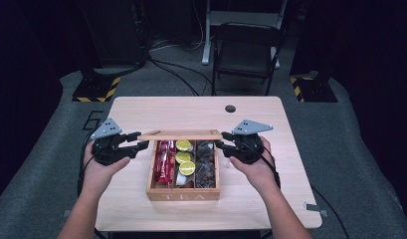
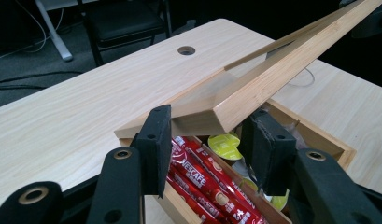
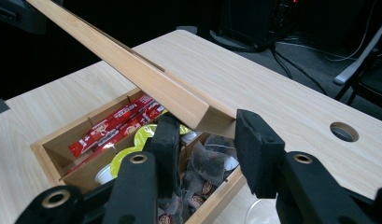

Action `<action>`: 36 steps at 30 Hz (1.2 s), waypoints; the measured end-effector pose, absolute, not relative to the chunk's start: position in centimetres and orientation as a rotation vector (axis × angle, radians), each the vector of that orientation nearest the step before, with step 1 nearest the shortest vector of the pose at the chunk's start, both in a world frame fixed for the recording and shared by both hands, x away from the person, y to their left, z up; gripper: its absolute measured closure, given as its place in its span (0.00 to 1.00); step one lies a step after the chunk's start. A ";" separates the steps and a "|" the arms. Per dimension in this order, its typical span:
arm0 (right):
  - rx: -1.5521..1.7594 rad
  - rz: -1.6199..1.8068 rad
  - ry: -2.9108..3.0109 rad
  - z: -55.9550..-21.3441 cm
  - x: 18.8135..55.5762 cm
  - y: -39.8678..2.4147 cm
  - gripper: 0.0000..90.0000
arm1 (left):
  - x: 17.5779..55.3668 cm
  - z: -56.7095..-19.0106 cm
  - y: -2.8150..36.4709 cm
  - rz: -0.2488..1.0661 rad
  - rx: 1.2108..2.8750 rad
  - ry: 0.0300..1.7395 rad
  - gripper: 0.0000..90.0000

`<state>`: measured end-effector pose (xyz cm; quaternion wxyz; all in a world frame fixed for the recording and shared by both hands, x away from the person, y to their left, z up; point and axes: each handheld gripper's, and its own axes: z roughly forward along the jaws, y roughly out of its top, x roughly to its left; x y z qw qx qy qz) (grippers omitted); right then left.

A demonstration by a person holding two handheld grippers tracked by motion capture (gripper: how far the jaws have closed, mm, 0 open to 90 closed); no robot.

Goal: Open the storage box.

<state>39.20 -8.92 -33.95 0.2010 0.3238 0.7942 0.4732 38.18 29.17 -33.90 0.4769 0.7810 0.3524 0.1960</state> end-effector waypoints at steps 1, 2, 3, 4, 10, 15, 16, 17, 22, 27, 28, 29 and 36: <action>0.901 1.326 2.212 -34.0 39.2 -8.9 0.68 | 38.2 -33.9 29.2 0.475 1.911 0.859 0.60; 0.901 1.326 2.209 -34.0 39.2 -8.9 0.68 | 38.2 -33.9 29.2 0.476 1.903 0.858 0.60; 0.906 1.330 2.206 -34.0 39.2 -8.9 0.68 | 38.2 -33.9 29.2 0.476 1.904 0.857 0.60; 0.905 1.328 2.202 -34.0 39.2 -8.9 0.68 | 38.3 -33.9 29.3 0.477 1.902 0.857 0.60; 0.938 1.354 2.176 -34.2 39.1 -8.8 0.68 | 38.2 -34.3 29.3 0.481 1.879 0.858 0.60; 0.925 1.352 2.174 -34.4 38.9 -8.9 0.68 | 38.2 -34.7 29.2 0.500 1.874 0.853 0.60; 0.925 1.352 2.174 -34.4 38.9 -8.9 0.68 | 38.2 -34.7 29.2 0.500 1.874 0.853 0.59; 0.903 1.363 2.167 -34.6 38.9 -8.9 0.68 | 38.2 -34.8 29.2 0.499 1.878 0.854 0.59; 0.897 1.359 2.172 -34.7 38.8 -9.0 0.68 | 38.5 -35.6 29.0 0.521 1.875 0.861 0.60; 0.909 1.364 2.165 -34.9 38.6 -8.9 0.67 | 39.0 -36.4 28.8 0.520 1.862 0.880 0.59; 0.909 1.364 2.165 -34.9 38.6 -8.9 0.67 | 39.0 -36.4 28.8 0.520 1.862 0.880 0.59; 0.896 1.358 2.168 -35.0 38.5 -9.0 0.67 | 39.2 -36.5 28.8 0.521 1.873 0.882 0.59; 0.910 1.374 2.141 -35.3 38.2 -8.9 0.67 | 39.4 -36.6 28.7 0.541 1.885 0.873 0.59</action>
